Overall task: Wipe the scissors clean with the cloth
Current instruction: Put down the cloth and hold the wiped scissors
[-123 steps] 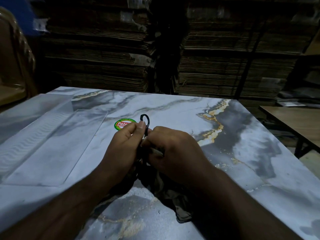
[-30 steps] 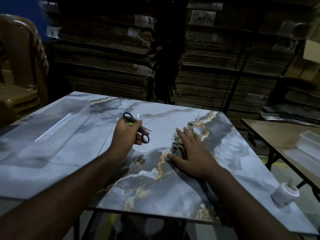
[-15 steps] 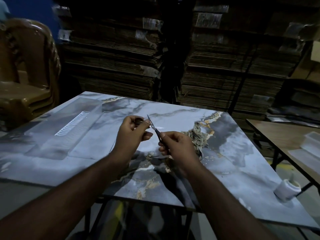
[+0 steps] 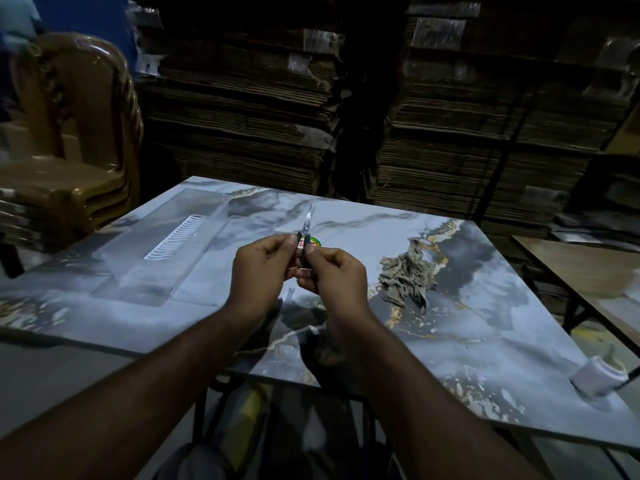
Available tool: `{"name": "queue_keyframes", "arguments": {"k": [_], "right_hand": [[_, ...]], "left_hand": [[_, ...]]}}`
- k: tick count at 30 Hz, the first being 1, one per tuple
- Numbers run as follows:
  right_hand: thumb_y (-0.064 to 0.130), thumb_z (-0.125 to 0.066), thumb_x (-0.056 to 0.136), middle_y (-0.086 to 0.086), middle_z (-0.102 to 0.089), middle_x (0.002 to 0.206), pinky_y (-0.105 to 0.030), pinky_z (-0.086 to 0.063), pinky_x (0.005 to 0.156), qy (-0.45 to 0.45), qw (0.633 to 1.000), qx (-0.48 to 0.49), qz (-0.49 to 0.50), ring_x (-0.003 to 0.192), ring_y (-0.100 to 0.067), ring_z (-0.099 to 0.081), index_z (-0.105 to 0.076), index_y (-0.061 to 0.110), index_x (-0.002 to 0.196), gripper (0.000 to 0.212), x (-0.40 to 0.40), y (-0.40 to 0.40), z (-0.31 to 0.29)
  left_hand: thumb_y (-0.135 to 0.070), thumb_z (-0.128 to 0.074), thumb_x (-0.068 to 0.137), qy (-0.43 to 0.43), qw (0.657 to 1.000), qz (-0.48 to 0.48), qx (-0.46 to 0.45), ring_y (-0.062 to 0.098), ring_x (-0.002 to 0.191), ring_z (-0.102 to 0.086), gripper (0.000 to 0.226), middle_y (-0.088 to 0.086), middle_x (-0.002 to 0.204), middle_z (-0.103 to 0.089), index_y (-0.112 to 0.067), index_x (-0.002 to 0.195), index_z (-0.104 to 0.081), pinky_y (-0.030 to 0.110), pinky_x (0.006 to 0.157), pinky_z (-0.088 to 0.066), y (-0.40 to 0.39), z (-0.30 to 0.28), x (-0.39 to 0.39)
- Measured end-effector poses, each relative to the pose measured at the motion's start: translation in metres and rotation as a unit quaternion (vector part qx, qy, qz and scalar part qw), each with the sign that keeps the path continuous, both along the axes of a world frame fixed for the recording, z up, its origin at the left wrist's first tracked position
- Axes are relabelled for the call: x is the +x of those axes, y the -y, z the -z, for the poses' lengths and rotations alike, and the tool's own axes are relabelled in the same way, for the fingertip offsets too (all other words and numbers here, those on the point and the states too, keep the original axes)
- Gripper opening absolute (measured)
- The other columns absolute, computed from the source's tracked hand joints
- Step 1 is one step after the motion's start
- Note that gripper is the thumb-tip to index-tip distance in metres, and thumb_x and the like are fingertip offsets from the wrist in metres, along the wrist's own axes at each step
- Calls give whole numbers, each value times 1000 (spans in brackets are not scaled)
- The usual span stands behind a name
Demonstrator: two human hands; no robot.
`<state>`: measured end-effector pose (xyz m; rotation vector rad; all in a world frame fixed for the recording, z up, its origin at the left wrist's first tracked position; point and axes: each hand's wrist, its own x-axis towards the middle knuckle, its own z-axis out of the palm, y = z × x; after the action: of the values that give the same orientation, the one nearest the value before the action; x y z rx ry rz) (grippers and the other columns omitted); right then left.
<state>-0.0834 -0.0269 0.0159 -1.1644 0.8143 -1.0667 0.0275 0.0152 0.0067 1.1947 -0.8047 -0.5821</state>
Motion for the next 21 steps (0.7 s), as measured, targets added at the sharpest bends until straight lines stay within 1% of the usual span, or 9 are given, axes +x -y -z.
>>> {"name": "queue_keyframes", "arguments": {"k": [2,5,8,11,14,16,17,19,21], "right_hand": [[14,-70,101,-12,-76,82,-22,-61,63,1,1000,11,-10,63,-14,-71,-72,4,94,12,10,-2,0],[13,-72,99,-13,-75,86,-21,-59,60,-4,1000,21,-3,65,-15,-70,-72,-3,102,17,26,-5,0],[18,-71,101,-10,-76,88,-20,-56,56,-25,999,18,-20,65,-13,-69,-70,-3,108,22,42,-6,-3],[29,-66,104,-2,-79,92,-19,-52,57,-89,994,-55,-43,65,-5,-69,-71,6,107,24,54,-4,-5],[36,-64,103,0,-79,98,-20,-55,66,-141,981,-133,-32,79,-8,-72,-74,17,106,21,58,4,0],[42,-66,97,5,-79,95,-35,-61,81,-185,968,-167,-18,87,-13,-74,-74,31,96,13,56,10,9],[42,-67,94,8,-78,92,-37,-61,86,-212,960,-180,-14,87,-11,-75,-75,33,92,12,54,13,16],[36,-69,93,12,-77,85,-32,-59,85,-252,946,-201,-21,80,-1,-72,-77,30,92,9,50,17,30],[30,-69,94,12,-77,83,-31,-59,82,-271,937,-220,-22,78,-2,-73,-77,27,92,8,49,17,42]], "left_hand": [[-18,-65,101,3,1000,-8,4,15,74,-76,18,5,85,-82,-11,102,-82,29,70,-61,-4,0,8],[-15,-64,102,-9,1000,-9,5,23,84,-79,19,12,93,-82,-5,105,-80,34,73,-63,-9,0,20],[-18,-64,102,63,997,-41,30,8,76,-76,18,6,88,-82,-15,100,-81,21,65,-59,-13,-6,37],[-17,-64,101,100,993,-49,49,-1,67,-71,17,6,86,-80,-12,102,-81,13,61,-55,-17,-19,61],[-13,-62,102,118,986,-86,85,4,71,-72,17,6,88,-78,-8,106,-78,23,75,-61,-17,-32,99],[-13,-62,102,157,971,-129,124,14,77,-75,19,13,90,-78,-3,108,-77,33,81,-62,-14,-39,136],[-12,-63,102,188,959,-152,145,10,70,-75,19,15,88,-77,-1,107,-78,29,74,-62,-13,-41,154],[-14,-64,101,248,925,-193,212,3,51,-68,20,15,82,-77,-1,100,-79,20,53,-53,-10,-42,187],[-19,-68,99,311,878,-202,302,13,56,-66,21,14,78,-79,-4,94,-82,23,54,-45,-6,-37,210]]}}
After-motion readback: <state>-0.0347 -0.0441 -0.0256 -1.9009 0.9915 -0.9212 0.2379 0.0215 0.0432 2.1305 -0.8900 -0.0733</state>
